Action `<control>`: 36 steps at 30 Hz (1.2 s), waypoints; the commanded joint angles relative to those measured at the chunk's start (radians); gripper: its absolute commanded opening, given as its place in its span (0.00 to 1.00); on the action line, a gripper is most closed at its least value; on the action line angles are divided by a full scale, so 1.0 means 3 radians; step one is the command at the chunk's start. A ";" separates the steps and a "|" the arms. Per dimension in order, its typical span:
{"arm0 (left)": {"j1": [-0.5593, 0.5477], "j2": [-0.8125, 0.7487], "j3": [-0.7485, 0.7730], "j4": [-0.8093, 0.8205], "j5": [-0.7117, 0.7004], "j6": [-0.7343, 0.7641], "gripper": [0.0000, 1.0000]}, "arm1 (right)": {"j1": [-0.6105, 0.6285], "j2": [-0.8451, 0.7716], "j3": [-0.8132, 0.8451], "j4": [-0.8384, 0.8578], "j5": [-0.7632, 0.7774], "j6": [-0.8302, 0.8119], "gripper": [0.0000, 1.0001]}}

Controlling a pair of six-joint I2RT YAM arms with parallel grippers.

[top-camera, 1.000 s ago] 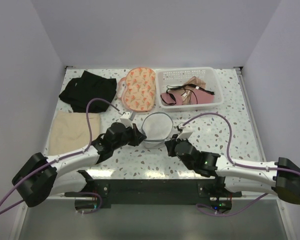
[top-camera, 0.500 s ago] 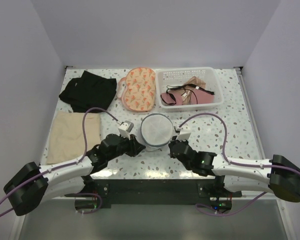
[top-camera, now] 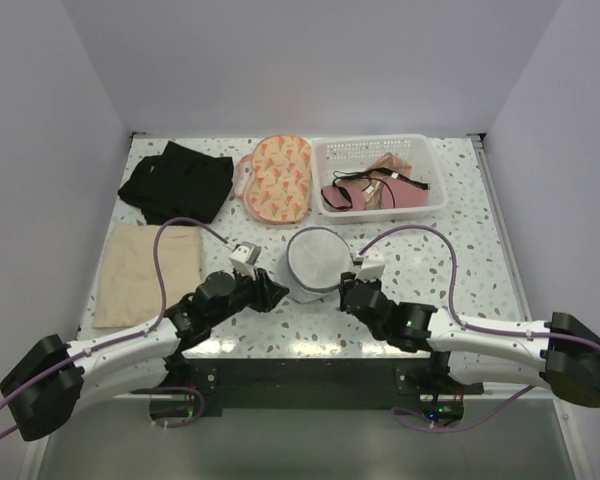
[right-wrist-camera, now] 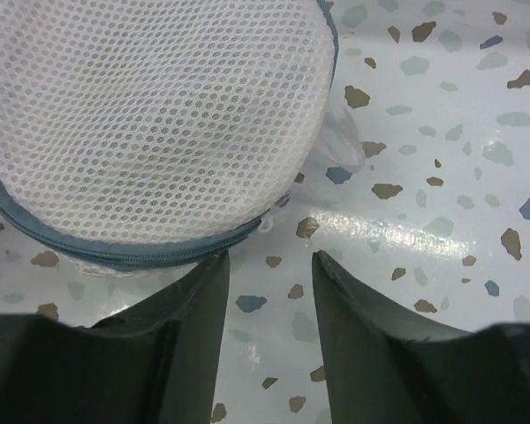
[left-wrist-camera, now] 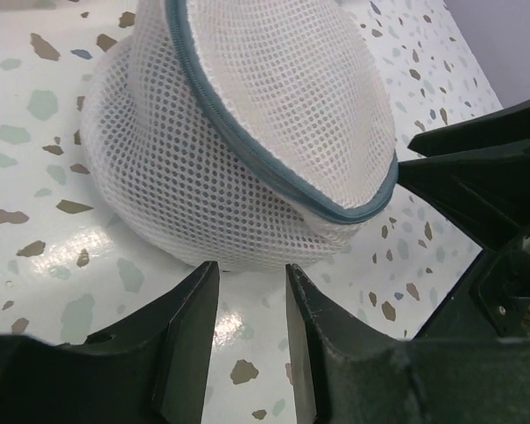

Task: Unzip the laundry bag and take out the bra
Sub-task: Open the laundry bag at the center of the board.

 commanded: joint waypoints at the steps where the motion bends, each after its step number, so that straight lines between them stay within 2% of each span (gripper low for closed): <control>1: -0.0018 -0.0088 0.0129 -0.0105 -0.0430 0.0105 0.41 | 0.0003 -0.0223 0.0092 -0.0016 0.0171 -0.0130 0.54; 8: -0.0018 -0.0119 0.0154 -0.0208 -0.0737 0.0079 0.45 | 0.0003 -0.0454 0.0122 -0.0006 0.0125 -0.0390 0.56; 13: -0.0018 -0.0042 0.0180 -0.0162 -0.0804 0.0069 0.46 | 0.0003 -0.0368 0.0367 0.0081 0.0008 -0.0666 0.56; 20: -0.0018 0.0101 0.0241 0.0002 -0.0896 0.0115 0.47 | -0.0002 0.0205 0.0904 0.0168 -0.0243 -0.1040 0.55; 25: -0.0018 0.0203 0.0303 0.0027 -0.0922 0.0090 0.47 | -0.0002 0.0659 0.1287 0.0117 -0.0407 -0.1086 0.50; 30: -0.0018 0.0285 0.0303 -0.0013 -0.0942 0.0018 0.47 | -0.0002 0.0865 0.1456 0.0096 -0.0555 -0.1066 0.44; 36: -0.0018 0.0337 0.0292 -0.0070 -0.0993 -0.0043 0.47 | -0.0002 0.1100 0.1615 0.0056 -0.0668 -0.1091 0.42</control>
